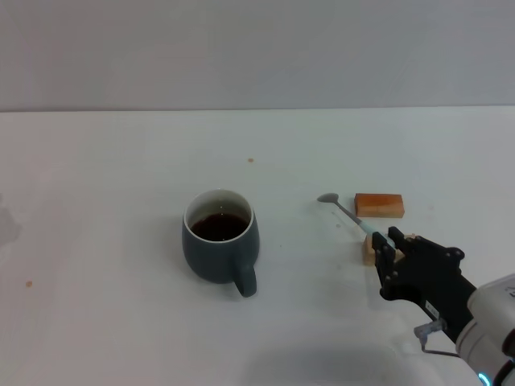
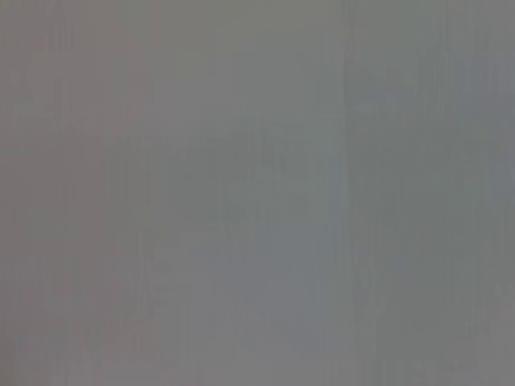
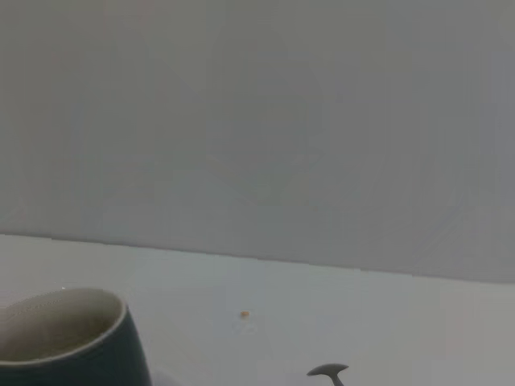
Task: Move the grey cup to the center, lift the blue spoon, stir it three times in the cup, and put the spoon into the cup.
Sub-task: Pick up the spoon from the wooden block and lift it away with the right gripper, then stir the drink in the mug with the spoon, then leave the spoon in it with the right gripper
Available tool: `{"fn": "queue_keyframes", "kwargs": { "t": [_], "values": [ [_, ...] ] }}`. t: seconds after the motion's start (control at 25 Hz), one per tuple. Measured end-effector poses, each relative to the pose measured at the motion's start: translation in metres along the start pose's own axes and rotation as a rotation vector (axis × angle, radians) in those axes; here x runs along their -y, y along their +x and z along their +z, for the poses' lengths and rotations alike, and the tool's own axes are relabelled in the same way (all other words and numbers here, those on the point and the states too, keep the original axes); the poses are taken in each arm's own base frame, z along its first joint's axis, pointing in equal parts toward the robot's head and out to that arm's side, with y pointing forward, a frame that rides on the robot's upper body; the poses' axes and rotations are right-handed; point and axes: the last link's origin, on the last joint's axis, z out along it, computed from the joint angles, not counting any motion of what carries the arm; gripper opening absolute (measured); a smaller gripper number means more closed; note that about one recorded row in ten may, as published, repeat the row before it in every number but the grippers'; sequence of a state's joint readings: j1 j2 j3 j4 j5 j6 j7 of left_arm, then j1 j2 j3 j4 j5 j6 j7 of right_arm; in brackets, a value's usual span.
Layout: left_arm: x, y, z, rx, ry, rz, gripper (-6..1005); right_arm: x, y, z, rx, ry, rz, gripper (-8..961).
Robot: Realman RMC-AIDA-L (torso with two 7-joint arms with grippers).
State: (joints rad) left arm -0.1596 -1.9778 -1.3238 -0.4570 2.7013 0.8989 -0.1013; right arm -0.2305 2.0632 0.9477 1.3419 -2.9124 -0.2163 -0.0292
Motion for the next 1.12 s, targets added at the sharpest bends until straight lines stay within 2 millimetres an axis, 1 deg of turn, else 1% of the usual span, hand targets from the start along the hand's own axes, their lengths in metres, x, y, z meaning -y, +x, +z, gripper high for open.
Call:
{"fn": "queue_keyframes", "kwargs": {
  "t": [0.16,0.2,0.48,0.6,0.64,0.68,0.72,0.76,0.8,0.84,0.88,1.0,1.04,1.08,1.12],
  "values": [
    [0.0,0.0,0.0,0.001,0.001,-0.002,-2,-0.002,-0.009,0.001,0.008,-0.012,-0.009,155],
    [0.0,-0.001,-0.001,0.004,0.001,-0.002,-2,-0.004,-0.016,0.001,0.018,-0.022,-0.013,155],
    [0.001,-0.005,0.001,0.034,0.004,-0.001,-2,-0.013,-0.051,-0.001,0.026,-0.06,-0.027,155],
    [0.002,-0.005,0.001,0.039,0.008,0.0,-2,-0.016,-0.063,-0.002,0.029,-0.073,-0.032,154],
    [0.002,-0.005,0.001,0.039,0.008,0.0,-2,-0.016,-0.063,-0.002,0.029,-0.073,-0.032,154],
    [0.003,-0.006,0.001,0.043,0.012,0.0,-2,-0.019,-0.072,-0.003,0.038,-0.083,-0.037,154],
    [0.004,-0.006,0.0,0.045,0.014,-0.001,-2,-0.02,-0.077,-0.004,0.041,-0.088,-0.04,154],
    [0.004,-0.006,0.0,0.045,0.014,-0.001,-2,-0.02,-0.077,-0.004,0.041,-0.088,-0.04,154],
    [0.004,-0.007,0.0,0.046,0.018,-0.004,-2,-0.022,-0.086,-0.005,0.048,-0.095,-0.043,154],
    [0.004,-0.007,0.0,0.046,0.018,-0.004,-2,-0.022,-0.086,-0.005,0.048,-0.095,-0.043,154],
    [0.004,-0.007,0.0,0.046,0.018,-0.005,-2,-0.024,-0.097,-0.007,0.057,-0.103,-0.045,154],
    [0.004,-0.007,0.0,0.046,0.018,-0.005,-2,-0.029,-0.111,-0.009,0.069,-0.118,-0.051,154],
    [0.004,-0.007,0.0,0.046,0.018,-0.005,-2,-0.029,-0.111,-0.009,0.069,-0.118,-0.051,154],
    [0.004,-0.007,0.0,0.047,0.018,-0.005,-2,-0.033,-0.12,-0.009,0.076,-0.132,-0.054,154],
    [0.004,-0.007,0.0,0.047,0.018,-0.005,-2,-0.033,-0.12,-0.009,0.076,-0.132,-0.054,154]
  ]
}}
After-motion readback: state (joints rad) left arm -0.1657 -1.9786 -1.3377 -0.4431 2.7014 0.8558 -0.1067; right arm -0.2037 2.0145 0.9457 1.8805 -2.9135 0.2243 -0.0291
